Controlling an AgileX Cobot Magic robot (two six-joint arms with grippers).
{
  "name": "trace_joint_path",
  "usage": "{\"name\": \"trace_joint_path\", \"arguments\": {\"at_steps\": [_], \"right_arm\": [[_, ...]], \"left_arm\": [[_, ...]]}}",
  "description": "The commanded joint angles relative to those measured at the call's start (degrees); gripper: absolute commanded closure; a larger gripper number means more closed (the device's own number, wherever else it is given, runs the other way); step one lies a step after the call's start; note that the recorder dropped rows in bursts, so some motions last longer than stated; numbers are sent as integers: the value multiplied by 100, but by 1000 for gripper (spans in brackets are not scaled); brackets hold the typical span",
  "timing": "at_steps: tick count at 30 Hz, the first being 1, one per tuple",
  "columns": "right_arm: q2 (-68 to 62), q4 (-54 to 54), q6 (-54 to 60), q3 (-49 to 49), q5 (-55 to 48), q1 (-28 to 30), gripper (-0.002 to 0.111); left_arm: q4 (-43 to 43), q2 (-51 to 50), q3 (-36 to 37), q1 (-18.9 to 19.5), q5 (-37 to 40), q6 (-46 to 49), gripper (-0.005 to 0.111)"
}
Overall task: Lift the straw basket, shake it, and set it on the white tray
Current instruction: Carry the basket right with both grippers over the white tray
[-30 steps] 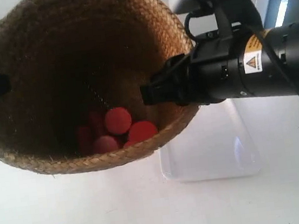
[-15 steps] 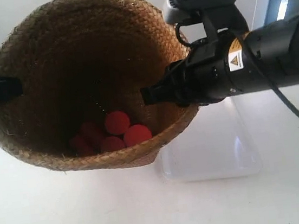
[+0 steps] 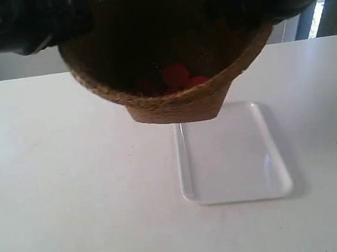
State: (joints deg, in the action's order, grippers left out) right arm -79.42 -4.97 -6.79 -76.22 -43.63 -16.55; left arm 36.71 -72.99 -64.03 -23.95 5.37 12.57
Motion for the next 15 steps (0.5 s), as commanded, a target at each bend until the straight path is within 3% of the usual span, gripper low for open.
{"name": "trace_joint_path", "arguments": {"at_steps": [1, 5, 15], "right_arm": [[-237, -106, 546, -492, -725, 478, 108], [-344, -82, 679, -715, -1127, 834, 108], [-336, 150, 967, -730, -1125, 1157, 108]], "left_arm": [[311, -540, -499, -425, -114, 54, 107], [311, -955, -906, -654, -27, 54, 107], [-130, -1174, -1436, -668, 220, 136, 107]]}}
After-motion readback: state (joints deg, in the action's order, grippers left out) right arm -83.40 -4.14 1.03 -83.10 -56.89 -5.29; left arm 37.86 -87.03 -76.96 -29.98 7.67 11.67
